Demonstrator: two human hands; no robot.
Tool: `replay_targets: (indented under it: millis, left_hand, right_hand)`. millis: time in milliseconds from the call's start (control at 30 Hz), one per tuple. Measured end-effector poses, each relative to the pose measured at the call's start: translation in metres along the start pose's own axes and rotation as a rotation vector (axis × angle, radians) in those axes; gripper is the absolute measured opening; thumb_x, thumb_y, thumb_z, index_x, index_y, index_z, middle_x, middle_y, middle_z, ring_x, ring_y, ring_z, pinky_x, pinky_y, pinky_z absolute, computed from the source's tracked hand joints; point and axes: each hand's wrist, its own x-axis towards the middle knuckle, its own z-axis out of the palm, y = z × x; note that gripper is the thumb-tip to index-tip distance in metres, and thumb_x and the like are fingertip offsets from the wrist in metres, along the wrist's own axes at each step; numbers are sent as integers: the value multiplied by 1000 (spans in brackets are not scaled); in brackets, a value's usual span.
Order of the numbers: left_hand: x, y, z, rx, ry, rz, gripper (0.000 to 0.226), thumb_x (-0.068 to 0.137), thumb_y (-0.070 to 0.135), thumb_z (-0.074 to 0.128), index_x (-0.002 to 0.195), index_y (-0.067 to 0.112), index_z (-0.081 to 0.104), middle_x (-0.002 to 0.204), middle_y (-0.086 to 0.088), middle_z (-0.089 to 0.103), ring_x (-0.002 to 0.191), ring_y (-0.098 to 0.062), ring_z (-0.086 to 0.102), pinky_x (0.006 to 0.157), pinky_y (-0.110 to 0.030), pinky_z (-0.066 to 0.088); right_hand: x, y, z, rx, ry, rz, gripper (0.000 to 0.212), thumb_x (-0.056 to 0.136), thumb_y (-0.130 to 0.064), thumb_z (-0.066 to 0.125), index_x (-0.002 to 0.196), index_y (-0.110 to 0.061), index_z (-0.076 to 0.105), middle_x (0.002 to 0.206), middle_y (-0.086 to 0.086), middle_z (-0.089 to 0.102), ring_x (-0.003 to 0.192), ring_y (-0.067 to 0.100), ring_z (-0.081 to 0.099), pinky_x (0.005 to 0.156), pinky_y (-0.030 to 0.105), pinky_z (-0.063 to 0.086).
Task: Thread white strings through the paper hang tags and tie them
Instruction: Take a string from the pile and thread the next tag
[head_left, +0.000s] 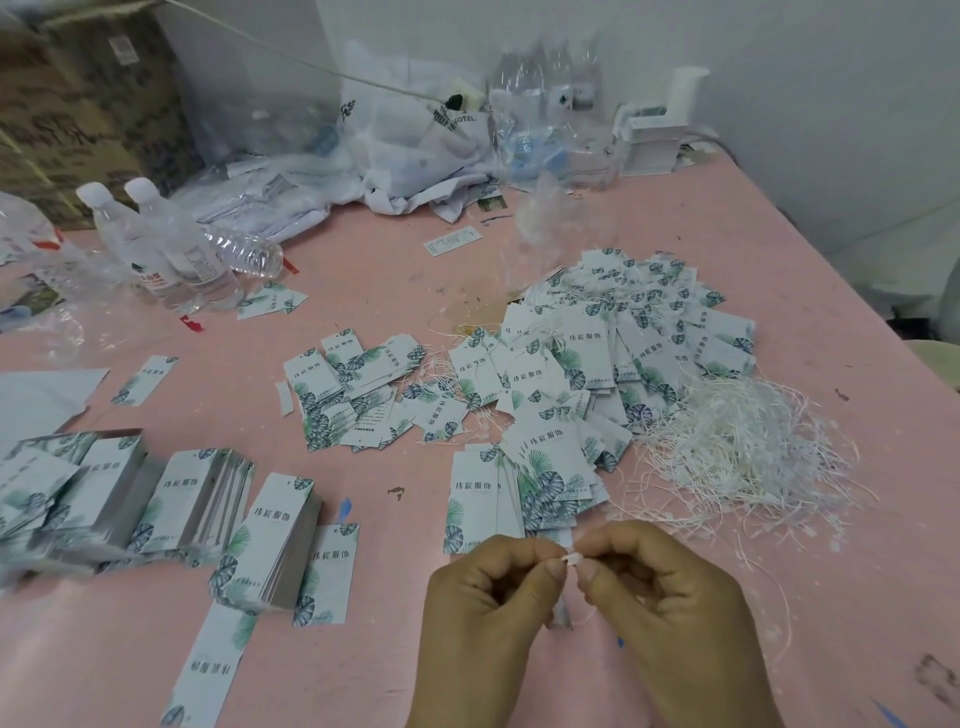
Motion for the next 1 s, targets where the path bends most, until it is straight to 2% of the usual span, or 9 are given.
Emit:
replay_targets:
  millis: [200,367,500,567,700,833,933,1000]
  left_hand:
    - [0,-1,1,9,21,-21,9,69,18,72,75,16,79,57,-8,67,50,-11,56,54,-23,47]
    - [-1,0,0,19,9,-27,9,71,21,72,75,17,79,58,-7,67,52,-10,57,53,-21,48]
    - [-2,3,0,21,-8,-26,9,73,23,71,74,18,78,56,-4,65,52,-8,56,52,-19,47]
    - [-3,4,-1,18,-9,-25,9,73,23,72,74,17,78,56,-3,64,51,-7,53,51,-20,46]
    - [-4,6,-1,12,-25,-18,6,71,21,73,73,19,78,52,3,63,48,-1,50,49,-15,42]
    - [-5,6,-5,31,-52,9,9,70,29,76,72,21,75,53,5,59,51,-4,47,52,-15,38]
    - [-6,5,-4,51,-42,64,18,69,42,73,71,24,72,56,5,57,53,-5,44,54,-15,36]
    - [-5,6,-4,55,-46,93,17,73,45,70,71,27,69,59,7,55,55,-4,43,56,-14,35]
  right_hand:
    - [0,4,1,-12,13,-19,48,75,5,76,78,-43,72,70,-6,71,59,8,66,52,14,48]
    - [3,5,1,-60,15,-148,50,74,11,75,81,-38,71,75,-14,69,65,4,65,61,9,48]
    - [7,6,3,-83,20,-255,29,74,-7,72,82,-34,70,80,-15,68,69,5,64,64,9,47]
    - [7,7,2,-80,4,-261,26,73,-9,71,81,-34,70,80,-14,67,69,7,64,64,10,47]
    - [11,10,-6,51,-123,-104,39,76,6,77,75,-33,75,77,-6,71,66,8,65,63,13,49]
    - [19,9,-12,186,-274,43,31,77,8,75,75,-23,78,67,0,72,57,3,62,57,13,47]
    - [23,9,-11,267,-336,67,18,71,-5,80,80,-21,78,68,0,71,61,4,62,60,15,48]
    - [24,15,-12,339,-382,88,31,67,-19,78,97,-24,76,89,1,73,84,7,68,75,18,52]
